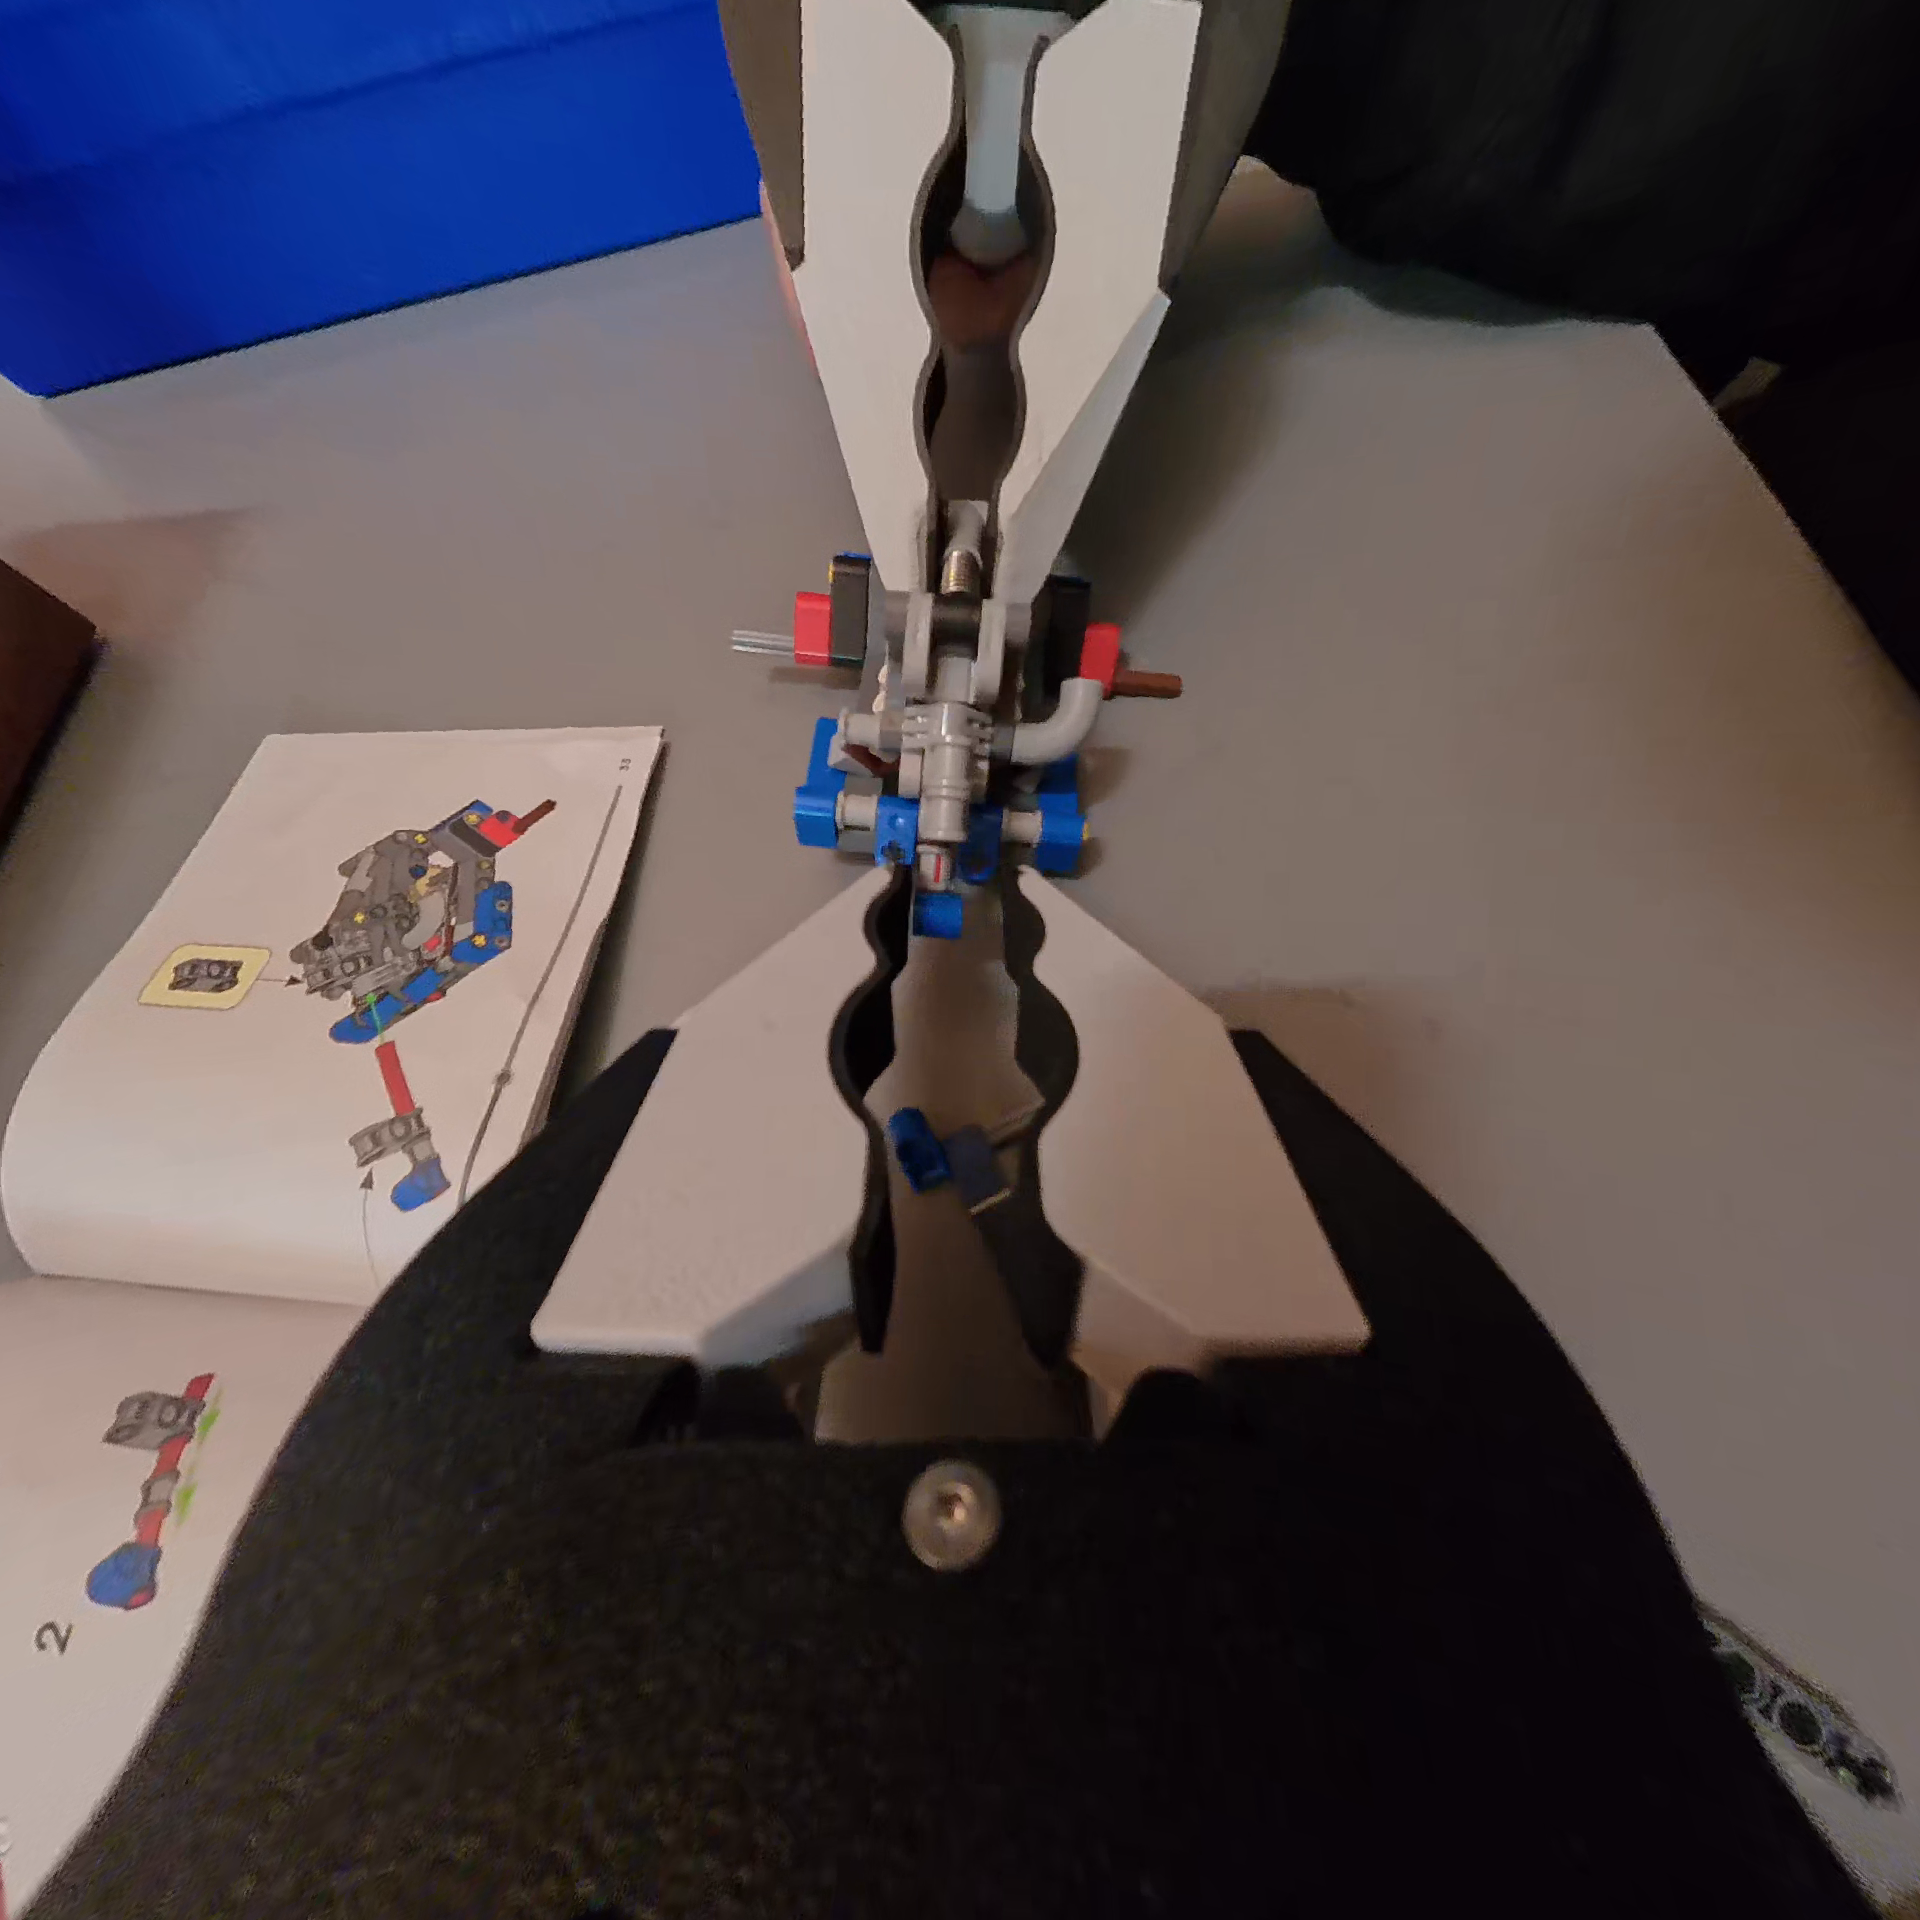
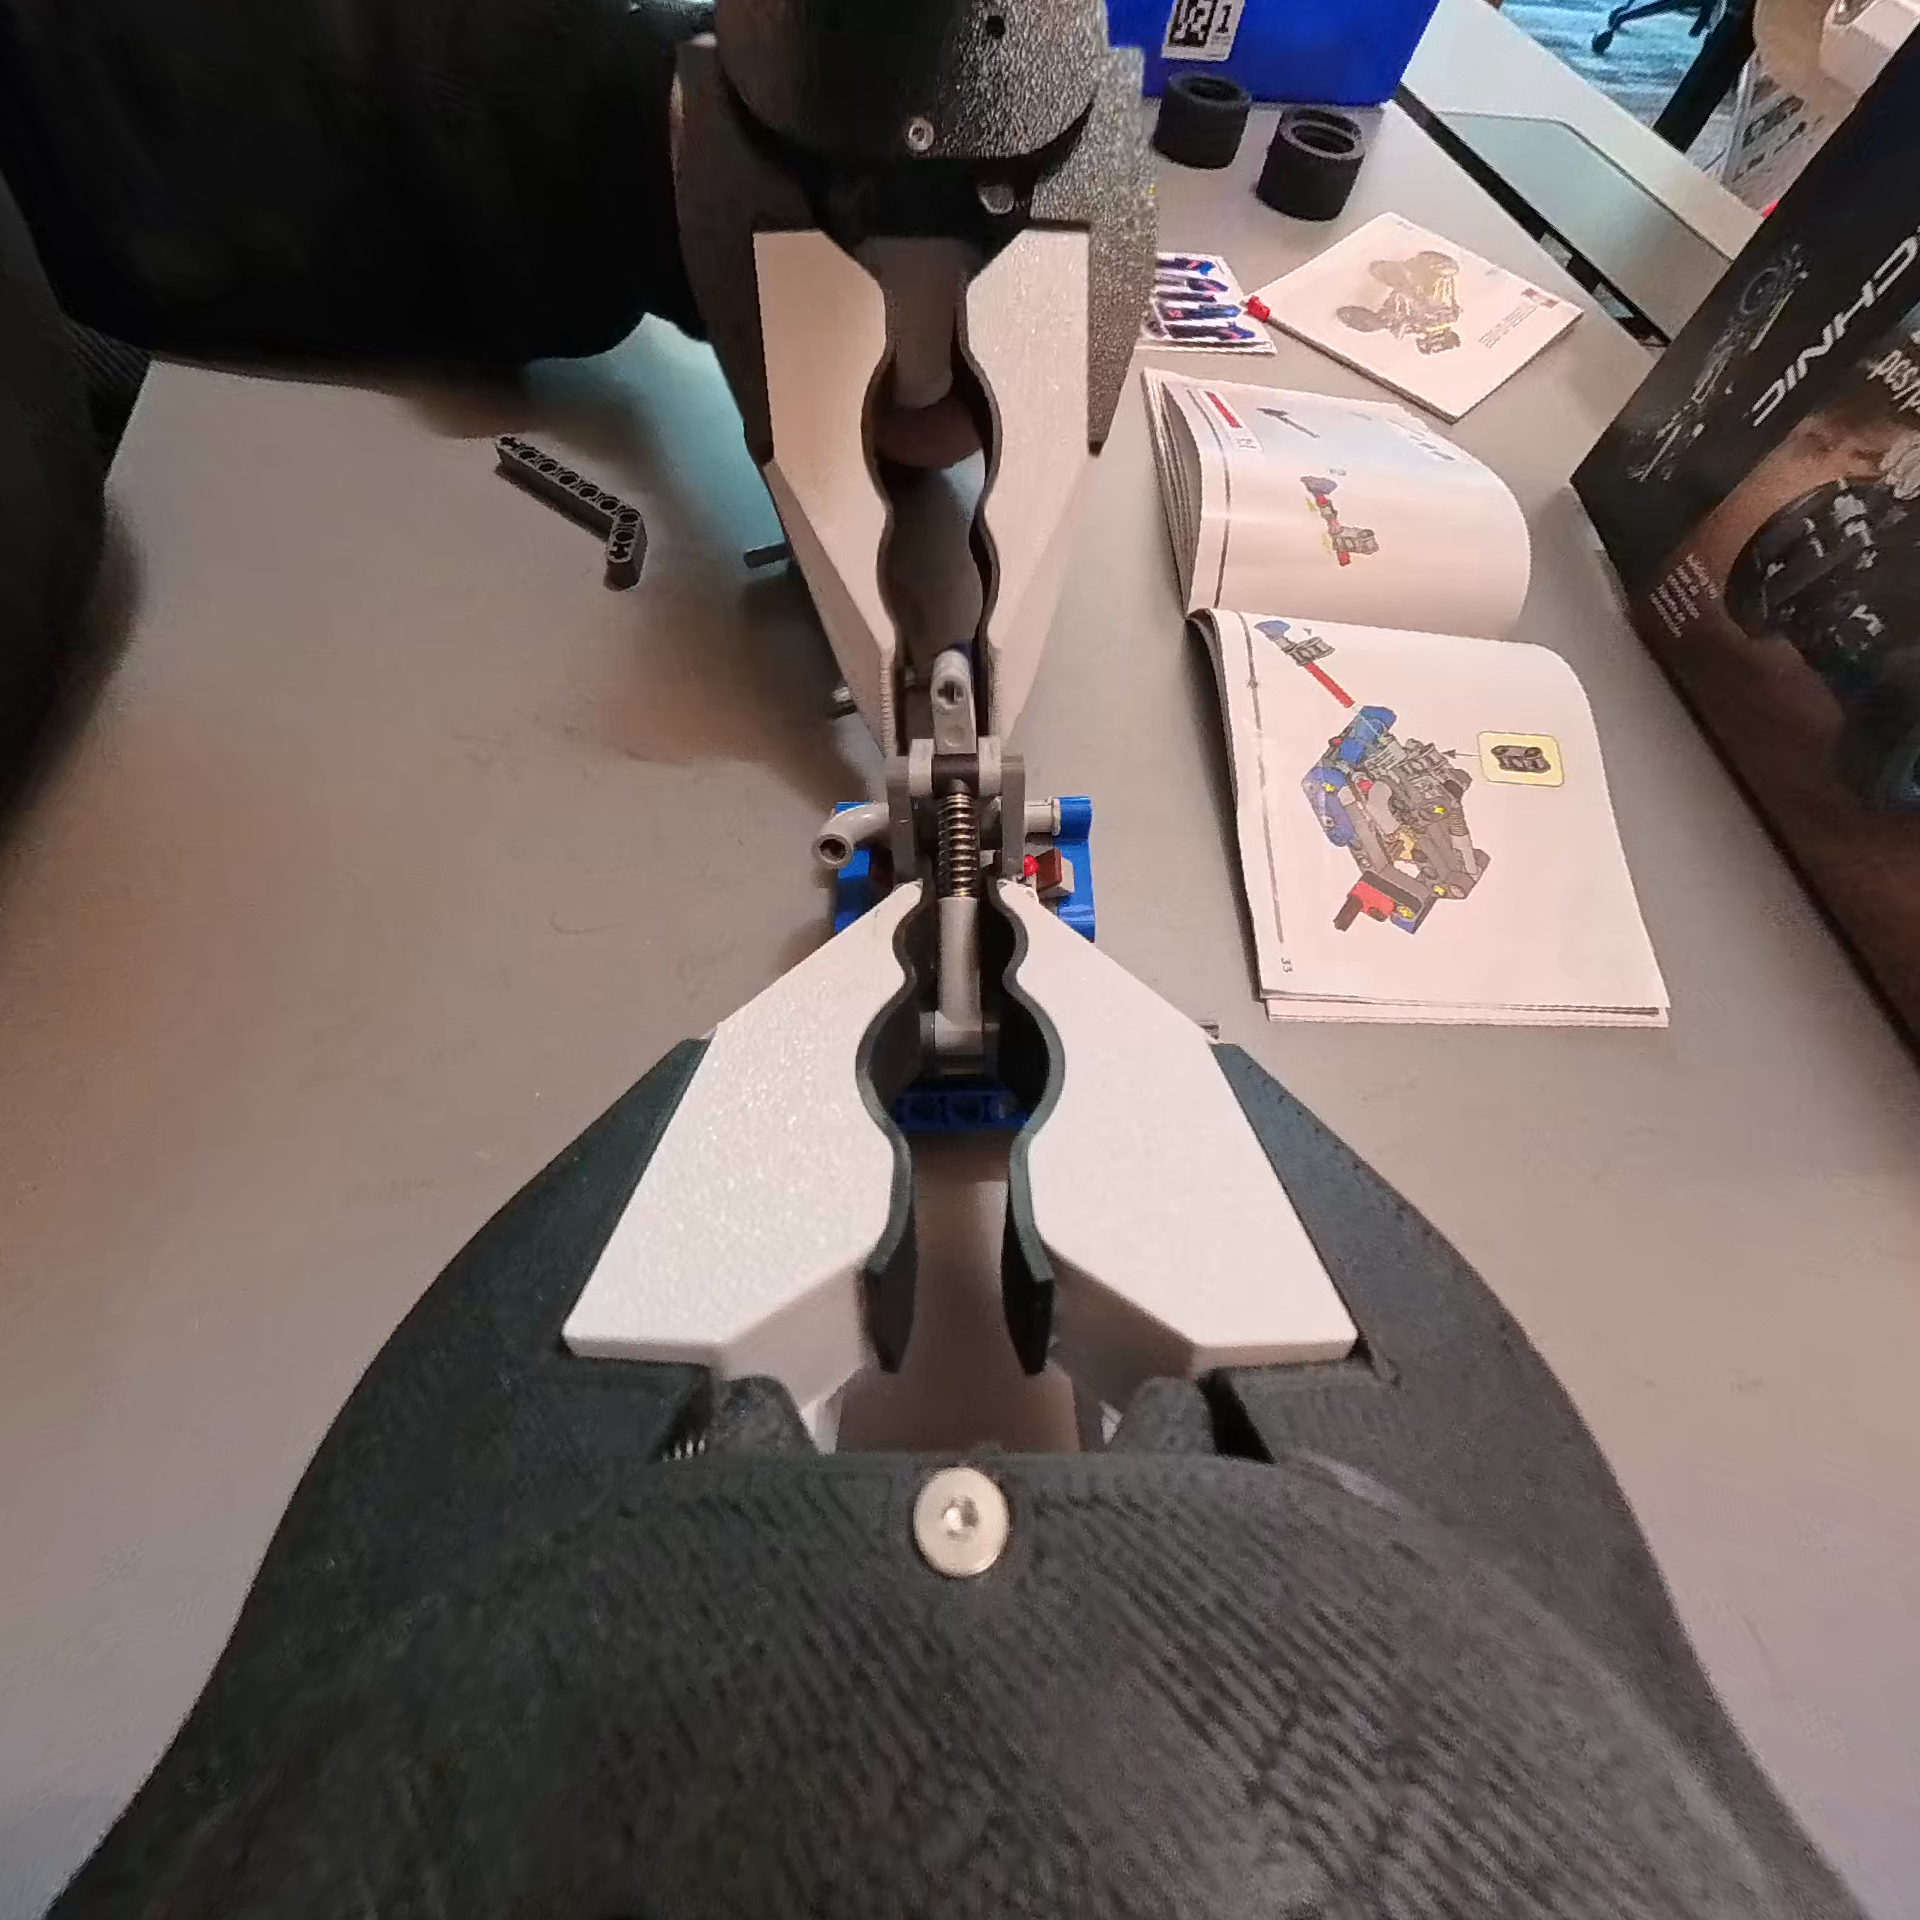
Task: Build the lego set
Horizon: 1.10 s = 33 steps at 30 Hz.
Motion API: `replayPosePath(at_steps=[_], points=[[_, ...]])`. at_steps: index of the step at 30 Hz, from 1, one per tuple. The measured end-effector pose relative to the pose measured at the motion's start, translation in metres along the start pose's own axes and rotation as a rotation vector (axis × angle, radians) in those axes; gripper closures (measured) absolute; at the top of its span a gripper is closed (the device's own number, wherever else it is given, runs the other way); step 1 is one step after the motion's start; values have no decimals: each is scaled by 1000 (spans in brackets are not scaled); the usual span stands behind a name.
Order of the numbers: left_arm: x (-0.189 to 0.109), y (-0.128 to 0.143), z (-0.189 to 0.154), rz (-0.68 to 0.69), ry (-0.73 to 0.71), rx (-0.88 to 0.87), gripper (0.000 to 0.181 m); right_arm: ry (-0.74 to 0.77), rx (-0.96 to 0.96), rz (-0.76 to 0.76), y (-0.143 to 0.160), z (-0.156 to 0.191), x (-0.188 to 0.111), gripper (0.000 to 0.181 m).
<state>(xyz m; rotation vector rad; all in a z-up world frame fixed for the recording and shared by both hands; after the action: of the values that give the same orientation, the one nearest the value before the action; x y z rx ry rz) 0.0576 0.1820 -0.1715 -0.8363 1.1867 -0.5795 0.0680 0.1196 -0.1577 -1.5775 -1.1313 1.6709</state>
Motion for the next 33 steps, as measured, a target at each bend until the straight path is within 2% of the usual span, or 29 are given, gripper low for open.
replayPosePath(at_steps=[8,13,17,20,24,29,33], points=[[-6,-1,4,-18,-32,-14,161,0,-21,15,2,0,0,175],[-12,-4,6,-27,-42,-20,160,-19,-38,28,2,5,0,162],[-28,-5,10,-32,-66,-18,156,-24,-69,-22,-12,10,-18,155],[-39,-4,16,-39,-80,-36,156,54,-72,-53,-22,-2,-41,159],[-42,-1,18,-20,-90,-16,155,131,-97,8,-18,-20,-50,164],[-47,0,33,57,-178,75,154,237,-146,150,-9,-55,-43,164],[-35,6,54,232,-223,193,143,173,-192,232,-6,-77,-22,158]])
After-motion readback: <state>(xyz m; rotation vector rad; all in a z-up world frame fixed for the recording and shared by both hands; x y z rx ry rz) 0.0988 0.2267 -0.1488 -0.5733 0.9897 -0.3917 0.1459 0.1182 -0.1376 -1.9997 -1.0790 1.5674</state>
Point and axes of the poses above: each gripper's, where its closed fingertips meet, x out along the fingers, y out of its underside, z = x × y across the jaws, the point moved 2 cm from there along -x, back along the fingers, and after that the axes turned 6 degrees about -y, right-handed, at the moved point
